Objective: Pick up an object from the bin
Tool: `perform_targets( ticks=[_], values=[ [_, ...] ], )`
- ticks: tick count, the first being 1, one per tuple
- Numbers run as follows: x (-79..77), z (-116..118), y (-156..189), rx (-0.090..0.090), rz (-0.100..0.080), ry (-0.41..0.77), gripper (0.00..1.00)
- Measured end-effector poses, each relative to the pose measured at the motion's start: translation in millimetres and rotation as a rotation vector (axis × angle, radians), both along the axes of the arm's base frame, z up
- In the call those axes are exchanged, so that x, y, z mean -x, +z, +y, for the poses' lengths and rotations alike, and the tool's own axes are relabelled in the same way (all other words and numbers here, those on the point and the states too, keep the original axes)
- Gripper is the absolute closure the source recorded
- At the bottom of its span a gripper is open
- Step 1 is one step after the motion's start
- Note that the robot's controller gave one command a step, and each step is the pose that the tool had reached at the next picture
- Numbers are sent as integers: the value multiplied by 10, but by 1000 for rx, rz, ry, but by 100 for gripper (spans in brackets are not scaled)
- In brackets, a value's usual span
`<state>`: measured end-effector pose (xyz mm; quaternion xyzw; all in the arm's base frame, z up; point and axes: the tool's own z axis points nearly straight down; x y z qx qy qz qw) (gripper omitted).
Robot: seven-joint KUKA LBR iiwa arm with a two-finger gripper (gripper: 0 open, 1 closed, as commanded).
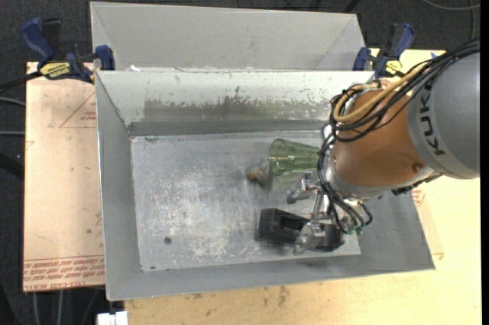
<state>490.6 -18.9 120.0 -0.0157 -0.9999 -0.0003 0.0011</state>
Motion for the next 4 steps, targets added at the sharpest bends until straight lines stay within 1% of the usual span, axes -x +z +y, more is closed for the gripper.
perform_targets(
  ticks=[1, 2, 3, 4],
  values=[
    [-53, 24, 69, 0, -5, 24, 0],
    [-15, 10, -459, -2, -25, -43, 0],
    [35, 15, -446, 2, -12, -98, 100],
    [35, 15, -446, 2, -12, -98, 100]
  ],
)
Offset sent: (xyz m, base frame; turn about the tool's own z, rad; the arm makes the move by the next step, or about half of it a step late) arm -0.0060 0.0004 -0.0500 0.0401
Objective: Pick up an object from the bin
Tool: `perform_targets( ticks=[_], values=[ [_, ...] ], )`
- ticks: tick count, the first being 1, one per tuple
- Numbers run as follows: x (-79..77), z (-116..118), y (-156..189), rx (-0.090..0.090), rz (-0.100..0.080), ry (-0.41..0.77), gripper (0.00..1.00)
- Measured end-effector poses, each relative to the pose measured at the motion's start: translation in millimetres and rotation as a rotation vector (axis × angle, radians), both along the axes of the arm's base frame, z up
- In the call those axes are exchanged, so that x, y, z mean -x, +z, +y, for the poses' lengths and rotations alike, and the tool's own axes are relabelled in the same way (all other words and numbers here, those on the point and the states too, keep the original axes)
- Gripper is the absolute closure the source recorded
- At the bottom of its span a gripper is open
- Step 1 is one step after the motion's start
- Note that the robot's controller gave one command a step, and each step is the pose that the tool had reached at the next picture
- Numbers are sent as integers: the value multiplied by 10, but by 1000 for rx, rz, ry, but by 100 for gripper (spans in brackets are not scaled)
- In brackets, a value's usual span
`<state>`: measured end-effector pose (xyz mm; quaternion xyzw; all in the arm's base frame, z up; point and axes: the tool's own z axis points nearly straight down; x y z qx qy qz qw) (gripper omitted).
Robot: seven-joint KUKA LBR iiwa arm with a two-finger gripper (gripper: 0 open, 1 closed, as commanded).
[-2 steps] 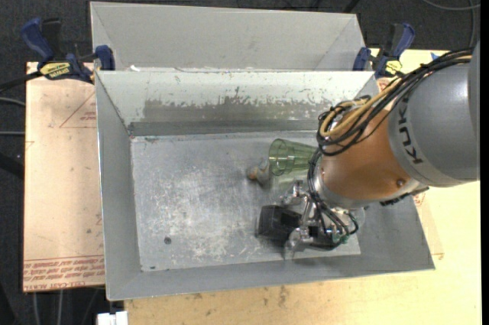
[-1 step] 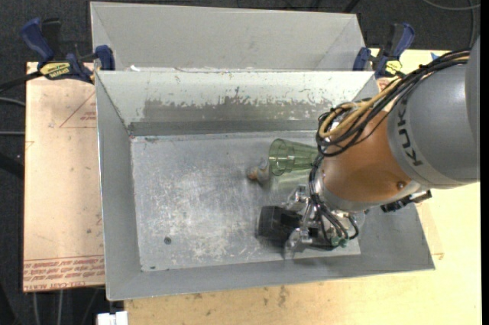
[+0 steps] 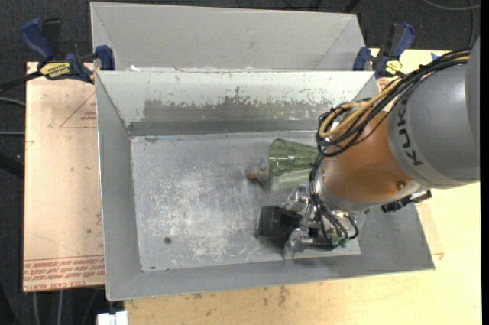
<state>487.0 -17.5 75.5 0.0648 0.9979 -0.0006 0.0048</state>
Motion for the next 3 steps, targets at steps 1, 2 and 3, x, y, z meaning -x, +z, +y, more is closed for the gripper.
perform_targets(
  ticks=[1, 2, 3],
  values=[
    [18, 0, 28, 0, 8, 0, 100],
    [53, 7, 178, -2, 19, -1, 100],
    [50, 11, 375, -3, 17, -1, 100]
  ],
)
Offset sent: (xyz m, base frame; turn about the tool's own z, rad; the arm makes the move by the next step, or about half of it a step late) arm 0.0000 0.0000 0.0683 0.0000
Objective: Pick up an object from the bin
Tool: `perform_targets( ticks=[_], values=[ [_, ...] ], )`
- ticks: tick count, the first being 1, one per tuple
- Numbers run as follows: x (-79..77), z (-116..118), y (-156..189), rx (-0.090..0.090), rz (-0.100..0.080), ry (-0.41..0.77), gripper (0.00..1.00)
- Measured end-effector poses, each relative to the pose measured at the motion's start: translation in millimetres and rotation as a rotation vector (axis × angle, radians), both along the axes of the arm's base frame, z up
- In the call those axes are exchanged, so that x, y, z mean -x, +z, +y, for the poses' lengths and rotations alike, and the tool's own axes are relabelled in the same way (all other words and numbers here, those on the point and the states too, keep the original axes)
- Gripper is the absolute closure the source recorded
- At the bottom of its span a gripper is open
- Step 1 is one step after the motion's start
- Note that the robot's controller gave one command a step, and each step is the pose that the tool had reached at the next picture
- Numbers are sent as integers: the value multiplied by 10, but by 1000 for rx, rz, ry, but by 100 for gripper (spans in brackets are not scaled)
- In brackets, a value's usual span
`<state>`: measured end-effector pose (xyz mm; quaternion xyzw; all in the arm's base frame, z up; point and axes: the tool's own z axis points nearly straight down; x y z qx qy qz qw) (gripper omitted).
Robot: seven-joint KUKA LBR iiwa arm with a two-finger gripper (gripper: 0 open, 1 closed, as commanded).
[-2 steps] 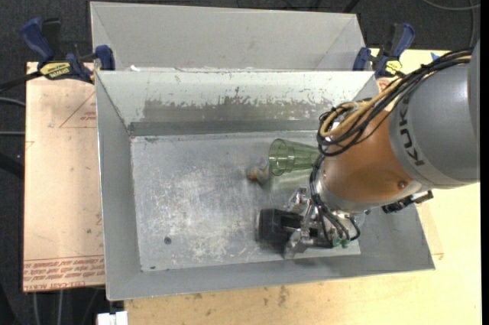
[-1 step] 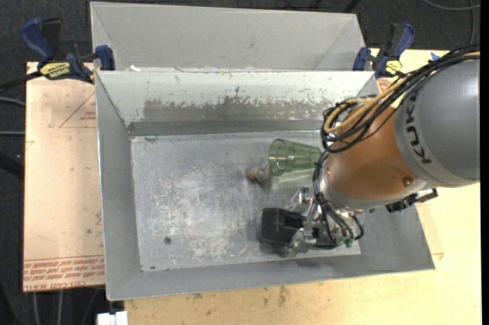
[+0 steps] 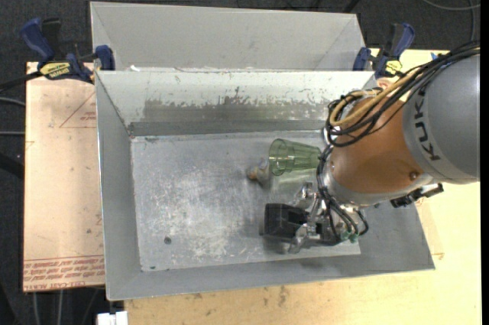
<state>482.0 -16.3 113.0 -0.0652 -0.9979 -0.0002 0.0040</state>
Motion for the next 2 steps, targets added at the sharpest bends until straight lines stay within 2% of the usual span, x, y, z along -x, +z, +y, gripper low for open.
perform_targets(
  ticks=[2],
  values=[
    [-11, 1, 314, 0, -3, 0, 100]
  ],
)
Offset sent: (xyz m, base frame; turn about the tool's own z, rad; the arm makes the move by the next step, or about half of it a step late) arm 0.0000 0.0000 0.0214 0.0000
